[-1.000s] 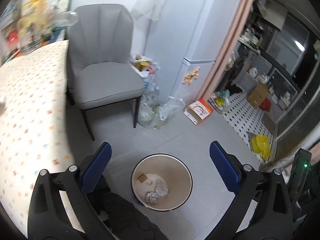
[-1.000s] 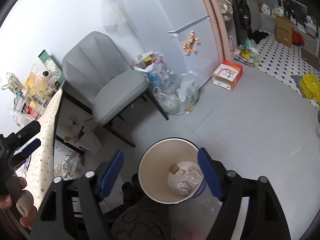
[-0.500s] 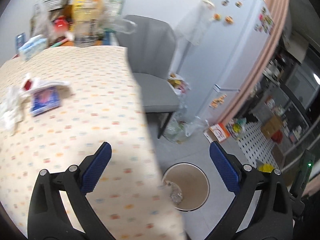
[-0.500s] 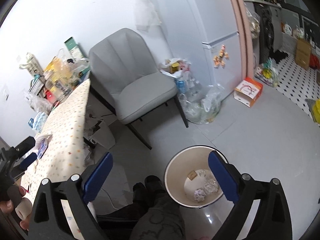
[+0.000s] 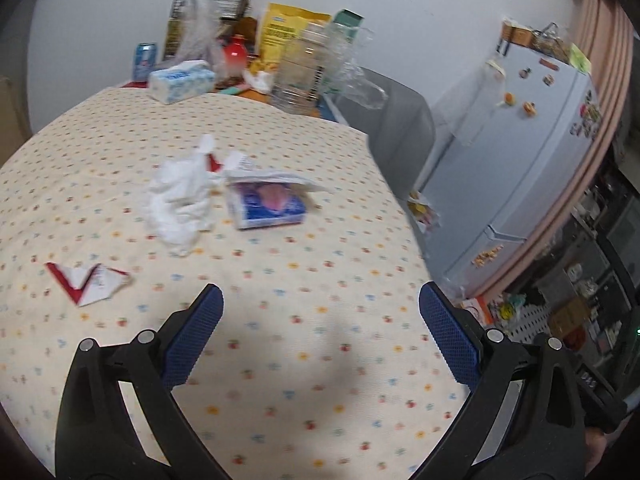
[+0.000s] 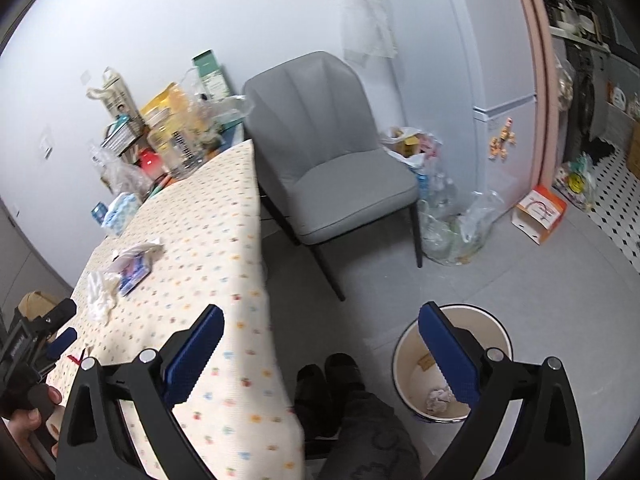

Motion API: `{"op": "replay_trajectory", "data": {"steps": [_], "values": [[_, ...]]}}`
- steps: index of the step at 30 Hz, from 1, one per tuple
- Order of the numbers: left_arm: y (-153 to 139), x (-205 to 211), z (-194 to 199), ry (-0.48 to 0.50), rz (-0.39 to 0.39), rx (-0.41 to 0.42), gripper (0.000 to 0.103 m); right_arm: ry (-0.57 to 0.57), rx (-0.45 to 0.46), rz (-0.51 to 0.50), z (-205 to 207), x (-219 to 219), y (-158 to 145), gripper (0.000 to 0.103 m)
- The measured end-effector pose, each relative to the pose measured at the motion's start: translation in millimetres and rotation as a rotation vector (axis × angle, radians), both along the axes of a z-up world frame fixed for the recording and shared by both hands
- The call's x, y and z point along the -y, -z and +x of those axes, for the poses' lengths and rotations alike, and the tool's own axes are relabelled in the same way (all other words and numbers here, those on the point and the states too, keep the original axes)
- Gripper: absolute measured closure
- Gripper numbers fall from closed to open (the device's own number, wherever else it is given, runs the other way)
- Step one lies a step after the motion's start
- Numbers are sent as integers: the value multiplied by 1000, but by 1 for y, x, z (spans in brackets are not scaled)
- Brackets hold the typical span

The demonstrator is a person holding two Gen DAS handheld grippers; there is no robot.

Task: Collect trash
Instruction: 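Move both tools back over the table toward the red-and-white wrapper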

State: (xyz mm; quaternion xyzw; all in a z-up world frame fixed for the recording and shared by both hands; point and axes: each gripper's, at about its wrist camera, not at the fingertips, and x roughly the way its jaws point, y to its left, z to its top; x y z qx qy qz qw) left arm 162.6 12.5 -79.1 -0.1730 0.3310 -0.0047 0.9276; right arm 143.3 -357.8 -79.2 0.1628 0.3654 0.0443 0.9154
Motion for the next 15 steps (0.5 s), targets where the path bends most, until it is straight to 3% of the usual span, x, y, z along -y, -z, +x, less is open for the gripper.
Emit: {"op": "replay_trajectory", "data": {"steps": [15], "values": [[12,-83,-39,-134,-12,0,6,-147,34,-41,6,-78,-21,8]]}}
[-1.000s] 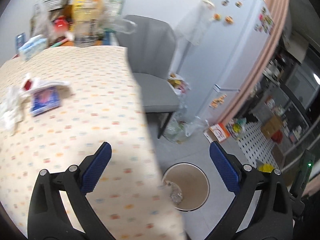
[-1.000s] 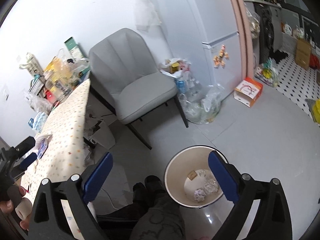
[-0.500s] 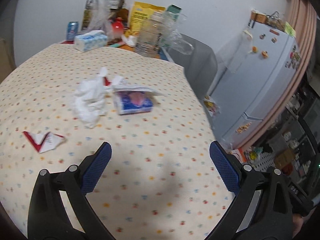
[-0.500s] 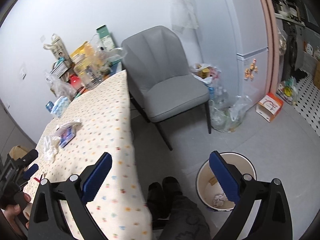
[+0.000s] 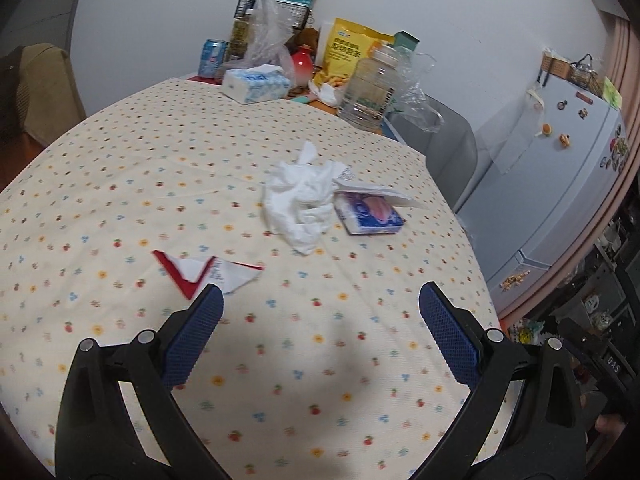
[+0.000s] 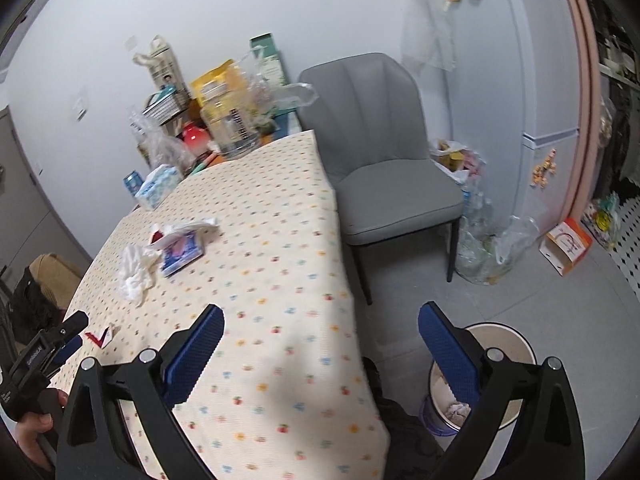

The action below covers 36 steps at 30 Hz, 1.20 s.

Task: Collect trash
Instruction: 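Move both tools back over the table toward the red-and-white wrapper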

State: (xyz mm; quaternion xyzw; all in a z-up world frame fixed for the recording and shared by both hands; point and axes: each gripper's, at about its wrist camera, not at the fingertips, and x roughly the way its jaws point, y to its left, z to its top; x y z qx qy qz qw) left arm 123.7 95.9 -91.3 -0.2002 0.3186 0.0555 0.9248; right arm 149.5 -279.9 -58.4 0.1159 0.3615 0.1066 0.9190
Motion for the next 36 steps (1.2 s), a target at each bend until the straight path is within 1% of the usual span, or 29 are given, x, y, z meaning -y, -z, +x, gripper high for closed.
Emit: {"op": "replay_trajectory", "data": {"steps": [5,10,13,16,18,21,23,26,30,31,33,34,36], "values": [[3,-18,-10,-32,4,-16,6,-45,5,-8,1,-26,-2,8],[16,-40,-13,-67,-41,-76,6,-77,8,-12,-1,-45,-3,8],[23,-43,-9,-86,-6,-117,6,-83,1,-12,-1,-49,1,8],[28,-39,1,-86,66,-161,6,-82,-16,-15,3,-50,8,8],[32,-36,11,-85,100,-201,6,-82,-25,-11,6,-49,11,8],[37,-37,22,-98,102,-231,6,-88,-25,-8,9,-49,13,8],[40,-37,32,-109,124,-260,6,-93,-28,-7,11,-49,15,8],[45,-36,45,-117,135,-295,6,-95,-34,-3,17,-49,17,8],[49,-29,56,-135,218,-326,6,-94,-40,7,24,-47,17,8],[50,-28,57,-139,238,-333,7,-95,-39,8,25,-47,17,8],[49,-26,59,-142,250,-334,11,-102,-33,8,27,-49,14,8],[48,-26,59,-141,254,-331,14,-106,-31,6,28,-50,13,8],[46,-27,58,-148,257,-320,24,-116,-25,1,30,-54,11,8]]}}
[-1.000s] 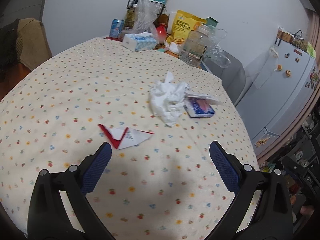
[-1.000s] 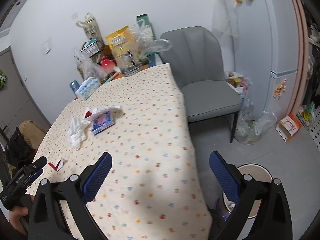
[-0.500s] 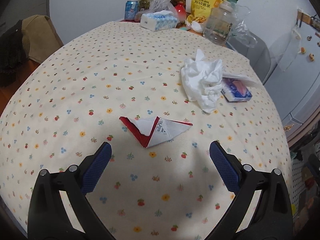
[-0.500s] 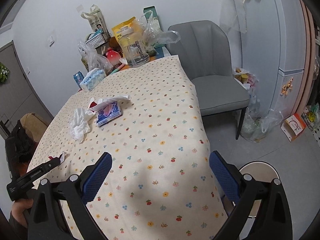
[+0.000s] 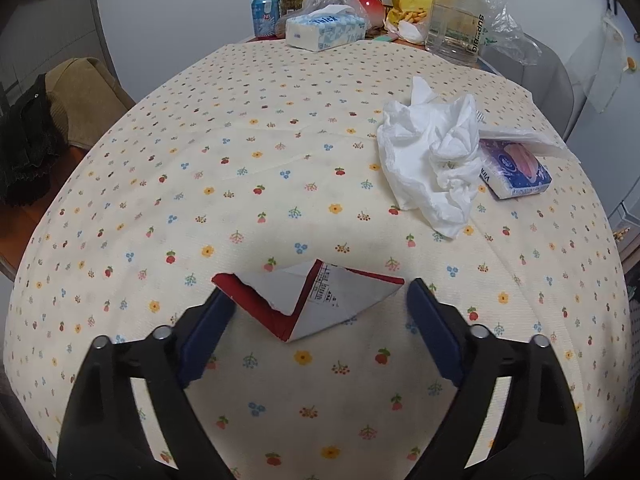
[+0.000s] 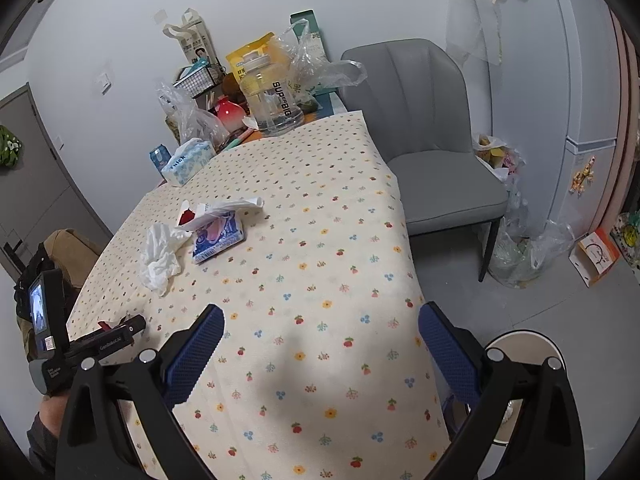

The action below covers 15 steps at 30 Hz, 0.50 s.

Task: Collect trash
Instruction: 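Move both tools back over the table toward the red-and-white wrapper, then grasp the small red-and-white wrapper with the left tool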

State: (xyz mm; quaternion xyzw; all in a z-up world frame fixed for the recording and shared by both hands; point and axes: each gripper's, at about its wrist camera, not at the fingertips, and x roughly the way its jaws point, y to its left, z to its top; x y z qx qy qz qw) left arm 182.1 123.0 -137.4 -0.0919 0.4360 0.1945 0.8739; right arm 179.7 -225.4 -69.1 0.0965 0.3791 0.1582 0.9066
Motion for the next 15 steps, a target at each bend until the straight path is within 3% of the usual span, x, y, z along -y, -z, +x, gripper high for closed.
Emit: {"op": "replay_trajectory", "data": {"steps": [2,6,10,15], "values": [[-3,-3,-3,-12,-1,19,46,-11,7,-7,1,-6,-4,8],[-10,-11,-14,-21,-32,85,71,-44,33,-30,4,-21,-14,8],[-20,-24,-30,-41,-89,177,75,-80,75,-68,8,-40,-26,8],[-30,-40,-42,-67,-124,235,75,-123,111,-116,20,-68,-38,8]]}}
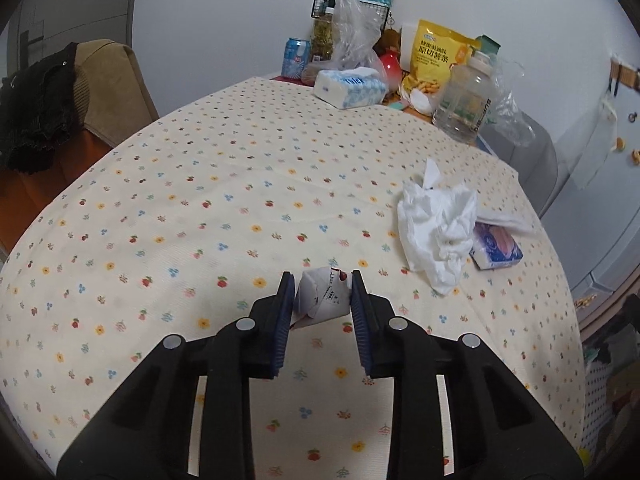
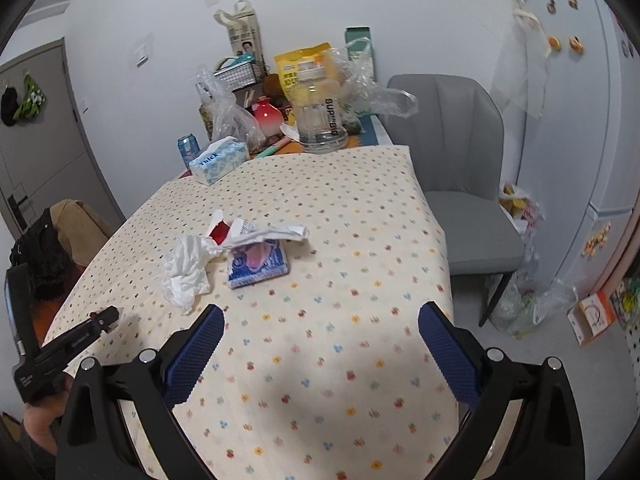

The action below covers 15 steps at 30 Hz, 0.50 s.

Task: Collect trash
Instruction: 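Grasp the small red-and-white wrapper with the left tool, then grasp the white face mask on the tissue pack with the right tool while the left tool holds the wrapper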

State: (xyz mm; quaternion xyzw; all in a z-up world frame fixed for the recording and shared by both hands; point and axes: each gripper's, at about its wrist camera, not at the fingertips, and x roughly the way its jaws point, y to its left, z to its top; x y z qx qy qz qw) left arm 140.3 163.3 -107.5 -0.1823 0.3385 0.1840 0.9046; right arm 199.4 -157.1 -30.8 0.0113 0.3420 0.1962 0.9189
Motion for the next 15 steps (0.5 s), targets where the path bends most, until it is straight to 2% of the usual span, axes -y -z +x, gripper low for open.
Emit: {"op": "replay_trajectory", "data": {"steps": [3,8,15], "values": [[-2,-8,-4,-7,-16,15,75,-38,15,-39,9,-21,-4,8],[-2,-23,-8,-22,-44,30,75,-120,26,-164,31,-64,-4,8],[6,-42,-11,-44,-89,41,75,-208,28,-313,54,-112,12,8]]}}
